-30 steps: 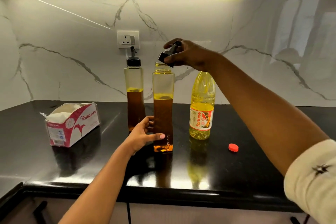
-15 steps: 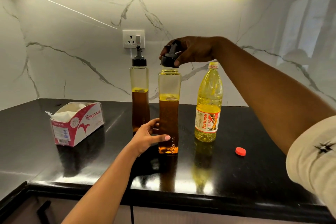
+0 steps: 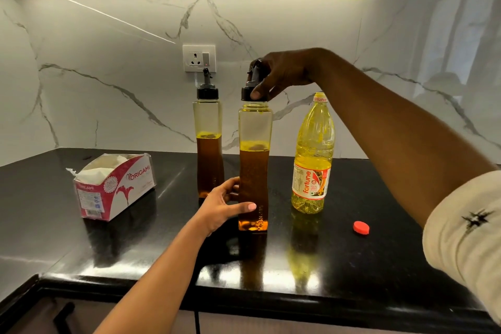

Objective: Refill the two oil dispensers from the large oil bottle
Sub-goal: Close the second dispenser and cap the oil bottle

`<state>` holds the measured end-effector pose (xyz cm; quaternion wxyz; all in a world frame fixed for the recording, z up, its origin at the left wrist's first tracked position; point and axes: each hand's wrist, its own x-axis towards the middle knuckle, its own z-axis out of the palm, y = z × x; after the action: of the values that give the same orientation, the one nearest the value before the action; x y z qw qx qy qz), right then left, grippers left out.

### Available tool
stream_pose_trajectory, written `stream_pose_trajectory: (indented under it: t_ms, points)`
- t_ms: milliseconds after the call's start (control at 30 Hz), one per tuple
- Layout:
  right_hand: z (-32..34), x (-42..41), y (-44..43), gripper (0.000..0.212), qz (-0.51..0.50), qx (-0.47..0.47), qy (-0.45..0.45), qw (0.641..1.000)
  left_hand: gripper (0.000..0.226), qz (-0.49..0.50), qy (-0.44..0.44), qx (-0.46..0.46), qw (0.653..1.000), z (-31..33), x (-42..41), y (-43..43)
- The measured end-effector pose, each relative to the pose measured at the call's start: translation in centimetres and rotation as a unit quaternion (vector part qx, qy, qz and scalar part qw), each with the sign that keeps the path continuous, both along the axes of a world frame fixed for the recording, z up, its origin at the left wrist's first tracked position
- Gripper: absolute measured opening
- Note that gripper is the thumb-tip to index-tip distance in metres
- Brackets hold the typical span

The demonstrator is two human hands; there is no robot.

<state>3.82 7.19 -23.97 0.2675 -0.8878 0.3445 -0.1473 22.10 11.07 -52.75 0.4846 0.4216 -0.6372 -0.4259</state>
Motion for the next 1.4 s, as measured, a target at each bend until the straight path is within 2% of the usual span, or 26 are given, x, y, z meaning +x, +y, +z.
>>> stream_pose_trajectory:
  t_ms: [100, 167, 233, 300, 400, 500, 567, 667, 767, 800, 867, 900, 1000, 1033, 1133, 1233, 1300, 1333, 1400]
  points:
    - [-1.0, 0.9, 0.5, 0.045, -0.078, -0.062, -0.007, 0.995, 0.095, 0.005, -0.005, -0.001, 1.000, 0.0, 0.1, -0.1]
    - [-2.0, 1.2, 0.7, 0.053, -0.120, -0.069, -0.023, 0.990, 0.098, 0.002, -0.005, 0.004, 1.000, -0.1, 0.0, -0.1]
    - [-3.1, 1.3, 0.8, 0.071, -0.128, -0.056, -0.037, 0.989, 0.098, -0.001, -0.002, 0.007, 1.000, -0.1, 0.0, -0.2]
    - [-4.2, 1.0, 0.7, 0.080, -0.086, 0.006, -0.090, 0.992, 0.099, -0.002, 0.002, 0.009, 1.000, 0.0, 0.0, -0.1]
    - [-4.7, -0.9, 0.1, 0.060, 0.000, 0.133, -0.196, 0.971, 0.100, -0.003, 0.002, 0.009, 1.000, 0.1, -0.1, 0.0]
    - [-4.8, -2.0, -0.3, 0.045, 0.045, 0.187, -0.234, 0.953, 0.100, -0.004, 0.005, 0.010, 1.000, 0.1, -0.1, 0.0]
    - [-4.8, -1.7, -0.3, 0.047, 0.031, 0.155, -0.221, 0.962, 0.100, -0.005, 0.003, 0.010, 1.000, 0.1, -0.1, 0.0]
    - [-4.6, -0.6, 0.3, 0.048, -0.058, 0.037, -0.184, 0.981, 0.102, -0.002, 0.002, 0.011, 1.000, 0.0, -0.1, -0.1]
    - [-5.5, 1.4, 1.4, 0.066, -0.182, -0.093, -0.160, 0.966, 0.101, 0.000, 0.004, 0.013, 1.000, 0.0, -0.1, -0.1]
    - [-5.8, 1.9, 1.4, 0.074, -0.205, -0.097, -0.158, 0.961, 0.100, 0.001, 0.006, 0.012, 1.000, 0.0, -0.1, -0.1]
    - [-6.0, 1.9, 1.7, 0.094, -0.174, -0.023, -0.160, 0.971, 0.100, 0.003, 0.009, 0.009, 1.000, 0.0, -0.1, 0.0]
    - [-5.8, 1.2, 1.8, 0.092, -0.132, 0.035, -0.178, 0.974, 0.100, 0.002, 0.011, 0.010, 1.000, 0.0, -0.1, 0.0]
    - [-4.8, -1.3, 0.9, 0.041, -0.027, 0.147, -0.250, 0.957, 0.104, 0.001, 0.013, 0.014, 1.000, 0.0, -0.2, 0.1]
    - [-4.7, -1.8, 0.7, 0.033, -0.016, 0.156, -0.256, 0.954, 0.104, 0.001, 0.013, 0.015, 1.000, 0.1, -0.2, 0.1]
    - [-4.5, -1.5, 0.8, 0.040, -0.049, 0.109, -0.238, 0.964, 0.105, -0.001, 0.011, 0.015, 1.000, 0.1, -0.2, 0.2]
    - [-4.6, 0.3, 1.8, 0.035, -0.134, -0.016, -0.208, 0.969, 0.104, -0.002, 0.007, 0.015, 1.000, 0.2, -0.2, 0.2]
    - [-5.1, 1.5, 2.3, 0.052, -0.184, -0.088, -0.205, 0.957, 0.104, -0.001, 0.009, 0.017, 1.000, 0.2, -0.2, 0.2]
    - [-5.2, 1.8, 2.4, 0.065, -0.197, -0.090, -0.194, 0.957, 0.103, -0.001, 0.009, 0.018, 1.000, 0.2, -0.2, 0.2]
    - [-4.9, 1.5, 2.9, 0.094, -0.159, -0.001, -0.189, 0.969, 0.101, -0.004, 0.012, 0.021, 1.000, 0.2, -0.1, 0.1]
